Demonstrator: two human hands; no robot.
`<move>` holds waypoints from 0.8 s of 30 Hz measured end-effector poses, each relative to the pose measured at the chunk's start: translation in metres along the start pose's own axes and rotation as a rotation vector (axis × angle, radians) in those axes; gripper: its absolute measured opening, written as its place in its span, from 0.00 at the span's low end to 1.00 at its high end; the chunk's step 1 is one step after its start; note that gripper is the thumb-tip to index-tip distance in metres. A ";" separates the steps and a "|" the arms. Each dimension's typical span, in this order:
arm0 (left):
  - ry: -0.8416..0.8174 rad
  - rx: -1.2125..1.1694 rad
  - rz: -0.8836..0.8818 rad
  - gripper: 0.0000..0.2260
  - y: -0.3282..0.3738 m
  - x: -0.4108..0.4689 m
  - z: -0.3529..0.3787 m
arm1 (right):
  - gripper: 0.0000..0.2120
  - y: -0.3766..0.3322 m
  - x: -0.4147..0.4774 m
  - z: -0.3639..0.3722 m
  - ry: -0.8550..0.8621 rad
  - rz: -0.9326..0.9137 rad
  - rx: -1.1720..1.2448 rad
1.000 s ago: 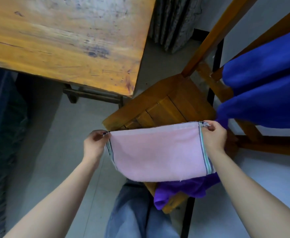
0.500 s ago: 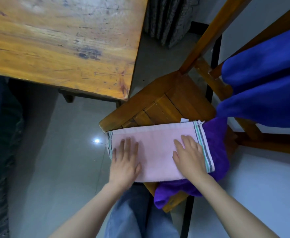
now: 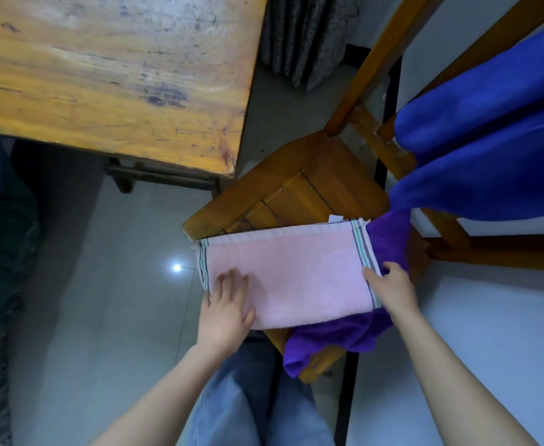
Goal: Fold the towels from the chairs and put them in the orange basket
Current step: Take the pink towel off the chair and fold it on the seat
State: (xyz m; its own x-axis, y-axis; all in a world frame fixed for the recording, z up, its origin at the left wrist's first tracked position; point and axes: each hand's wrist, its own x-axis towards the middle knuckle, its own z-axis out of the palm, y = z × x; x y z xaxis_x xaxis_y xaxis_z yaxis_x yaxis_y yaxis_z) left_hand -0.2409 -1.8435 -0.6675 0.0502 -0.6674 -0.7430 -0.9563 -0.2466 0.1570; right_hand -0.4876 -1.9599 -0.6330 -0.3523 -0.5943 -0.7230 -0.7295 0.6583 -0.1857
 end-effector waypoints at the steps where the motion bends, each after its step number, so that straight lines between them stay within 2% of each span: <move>1: 0.023 0.008 0.008 0.27 0.001 -0.005 -0.002 | 0.27 -0.003 0.000 -0.001 -0.016 0.021 0.050; 2: 0.037 0.008 0.009 0.27 0.000 -0.009 0.001 | 0.24 -0.006 0.001 -0.003 -0.034 0.023 0.102; 5: 0.040 -0.015 0.003 0.27 -0.004 -0.017 0.008 | 0.04 -0.018 -0.007 -0.009 -0.113 -0.013 0.232; 6: 0.032 -0.024 0.004 0.27 -0.002 -0.020 0.008 | 0.01 -0.021 -0.012 -0.012 -0.109 -0.035 0.268; 10: 0.005 -0.010 0.027 0.27 0.003 -0.021 0.007 | 0.04 -0.021 -0.034 -0.038 0.038 -0.119 0.395; 13: 0.068 0.013 0.046 0.27 0.010 -0.016 0.002 | 0.06 -0.010 -0.036 -0.050 0.134 -0.114 0.429; 17: 0.026 -0.033 0.047 0.27 0.012 -0.004 0.006 | 0.07 -0.007 -0.038 -0.041 0.228 -0.152 0.126; 20: 0.114 -0.066 0.055 0.26 0.008 -0.001 0.000 | 0.06 -0.020 -0.056 -0.029 0.314 -0.260 0.069; 24: 0.074 -0.038 0.031 0.26 -0.008 0.006 0.001 | 0.04 -0.036 -0.090 0.003 0.311 -0.400 -0.005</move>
State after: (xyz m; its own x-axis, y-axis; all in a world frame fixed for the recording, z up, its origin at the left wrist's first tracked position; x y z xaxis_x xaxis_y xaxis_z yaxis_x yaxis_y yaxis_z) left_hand -0.2334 -1.8452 -0.6736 0.0437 -0.7250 -0.6873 -0.9462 -0.2509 0.2045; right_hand -0.4280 -1.9295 -0.5632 -0.2024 -0.9095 -0.3631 -0.8455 0.3494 -0.4038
